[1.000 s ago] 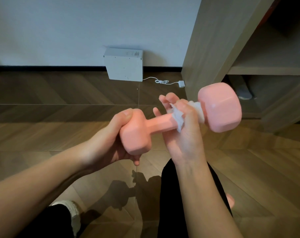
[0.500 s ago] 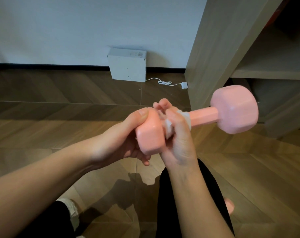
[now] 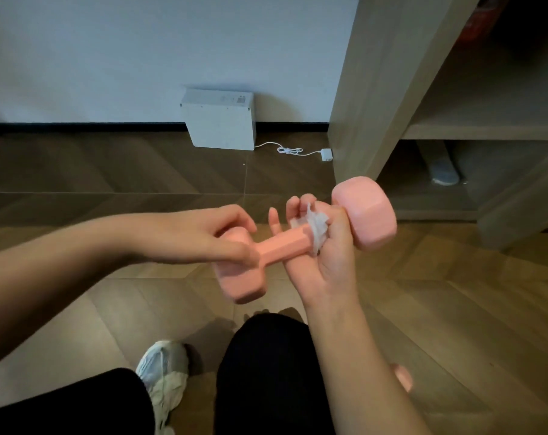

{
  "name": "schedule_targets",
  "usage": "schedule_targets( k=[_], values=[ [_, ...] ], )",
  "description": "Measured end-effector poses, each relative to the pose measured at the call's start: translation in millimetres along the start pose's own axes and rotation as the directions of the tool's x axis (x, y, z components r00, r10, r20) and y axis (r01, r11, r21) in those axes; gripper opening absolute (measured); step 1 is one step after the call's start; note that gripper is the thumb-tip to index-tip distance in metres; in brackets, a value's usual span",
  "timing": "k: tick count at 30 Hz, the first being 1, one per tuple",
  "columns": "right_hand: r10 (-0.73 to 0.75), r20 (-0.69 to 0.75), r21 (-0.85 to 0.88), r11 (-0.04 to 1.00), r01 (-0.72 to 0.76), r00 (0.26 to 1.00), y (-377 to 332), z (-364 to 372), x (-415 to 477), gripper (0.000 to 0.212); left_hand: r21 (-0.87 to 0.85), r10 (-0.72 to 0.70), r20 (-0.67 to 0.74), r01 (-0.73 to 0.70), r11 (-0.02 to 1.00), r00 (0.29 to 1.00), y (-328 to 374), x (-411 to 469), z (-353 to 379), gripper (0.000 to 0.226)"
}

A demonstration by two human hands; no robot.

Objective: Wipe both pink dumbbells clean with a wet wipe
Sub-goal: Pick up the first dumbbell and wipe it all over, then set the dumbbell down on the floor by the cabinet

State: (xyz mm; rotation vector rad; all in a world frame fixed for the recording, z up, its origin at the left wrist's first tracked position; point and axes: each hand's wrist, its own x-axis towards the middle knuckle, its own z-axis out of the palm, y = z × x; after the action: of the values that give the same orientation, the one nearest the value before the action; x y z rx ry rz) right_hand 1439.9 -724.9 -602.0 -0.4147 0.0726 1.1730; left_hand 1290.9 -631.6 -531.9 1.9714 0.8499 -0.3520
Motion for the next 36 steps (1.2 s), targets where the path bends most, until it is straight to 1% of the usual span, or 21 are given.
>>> schedule_targets(
  k=[1,2,4,5,6,8,10,11,14,18,20,22,23,25,27,30,31,32,33,34,36],
  values=[
    [-0.006,0.013,-0.027,1.000,0.006,1.000,1.2,-2.5,6.3,0.010,0.156,0.010,-0.022,-0.007,0.988,1.000,5.6,9.1,0.2,0.062],
    [0.005,0.015,-0.064,0.998,-0.004,1.000,-0.1,-3.7,9.8,0.015,0.265,0.021,-0.059,-0.005,0.964,0.998,9.5,20.9,5.2,0.057],
    [-0.013,-0.062,-0.176,0.984,0.002,0.998,-2.9,-7.7,23.1,0.032,0.341,0.106,-0.190,-0.036,0.939,0.976,19.1,42.3,21.9,0.040],
    [-0.023,-0.088,-0.242,0.970,0.001,0.996,-4.1,-8.8,30.7,0.036,0.369,0.148,-0.239,-0.051,0.928,0.960,19.8,51.4,30.6,0.032],
    [-0.037,-0.121,-0.298,0.954,0.000,0.992,-6.0,-9.5,36.4,0.030,0.365,0.178,-0.275,-0.068,0.928,0.945,17.0,60.3,36.7,0.028],
    [-0.043,-0.200,-0.375,0.926,-0.036,0.979,-9.8,-11.5,44.7,0.010,0.292,0.197,-0.312,-0.103,0.951,0.930,10.2,72.2,43.0,0.021],
    [-0.015,-0.255,-0.411,0.907,-0.094,0.967,-15.8,-15.7,52.9,0.021,0.180,0.177,-0.329,-0.122,0.976,0.927,5.3,82.2,46.0,0.021],
    [-0.007,-0.258,-0.429,0.897,-0.108,0.966,-18.7,-18.2,56.8,0.025,0.121,0.159,-0.324,-0.126,0.985,0.932,3.0,87.2,47.4,0.023],
    [0.009,-0.251,-0.449,0.885,-0.125,0.968,-27.1,-24.4,66.0,0.025,-0.023,0.110,-0.284,-0.122,0.992,0.952,1.2,103.5,47.1,0.023],
    [-0.004,-0.304,-0.505,0.849,-0.157,0.953,-39.3,-41.0,83.5,0.022,-0.013,0.080,-0.269,-0.086,0.996,0.960,-3.0,130.0,44.1,0.020],
    [-0.024,-0.410,-0.567,0.789,-0.235,0.912,-43.5,-52.6,93.6,0.017,-0.005,0.056,-0.293,-0.060,0.998,0.955,-8.0,146.2,46.8,0.023],
    [-0.077,-0.517,-0.579,0.765,-0.282,0.852,-48.4,-65.2,105.1,0.012,-0.017,0.025,-0.314,-0.032,0.999,0.949,-14.5,164.3,51.7,0.024],
    [-0.100,-0.538,-0.587,0.757,-0.287,0.837,-50.8,-71.1,111.5,0.012,-0.040,0.001,-0.307,-0.014,0.999,0.952,-18.0,173.2,55.1,0.022],
    [-0.114,-0.541,-0.616,0.728,-0.301,0.833,-54.7,-80.7,125.3,0.012,-0.103,-0.060,-0.282,0.032,0.994,0.957,-26.5,192.7,61.6,0.020],
    [-0.124,-0.548,-0.635,0.706,-0.315,0.827,-59.7,-91.0,136.7,0.008,-0.151,-0.117,-0.270,0.078,0.986,0.956,-35.5,213.0,65.9,0.023],
    [-0.179,-0.588,-0.645,0.692,-0.324,0.789,-69.3,-111.0,149.3,0.012,-0.223,-0.189,-0.253,0.133,0.966,0.949,-49.6,245.3,71.4,0.029],
    [-0.215,-0.602,-0.667,0.664,-0.337,0.769,-72.9,-118.5,152.5,0.012,-0.257,-0.215,-0.248,0.150,0.955,0.945,-54.2,256.7,73.2,0.030],
    [-0.255,-0.611,-0.702,0.611,-0.365,0.749,-76.3,-126.3,155.0,0.012,-0.294,-0.242,-0.241,0.167,0.941,0.940,-58.5,268.6,74.8,0.032],
    [-0.293,-0.604,-0.747,0.534,-0.397,0.741,-79.9,-135.0,156.4,0.010,-0.330,-0.268,-0.232,0.183,0.926,0.935,-62.6,280.6,76.1,0.033],
    [-0.322,-0.578,-0.794,0.437,-0.424,0.750,-83.2,-144.2,157.0,0.010,-0.363,-0.293,-0.222,0.200,0.910,0.930,-66.3,292.7,77.4,0.036],
    [-0.352,-0.484,-0.875,0.205,-0.439,0.801,-88.8,-163.2,156.4,0.014,-0.420,-0.335,-0.211,0.224,0.880,0.918,-74.1,316.2,78.3,0.040]
  ],
)
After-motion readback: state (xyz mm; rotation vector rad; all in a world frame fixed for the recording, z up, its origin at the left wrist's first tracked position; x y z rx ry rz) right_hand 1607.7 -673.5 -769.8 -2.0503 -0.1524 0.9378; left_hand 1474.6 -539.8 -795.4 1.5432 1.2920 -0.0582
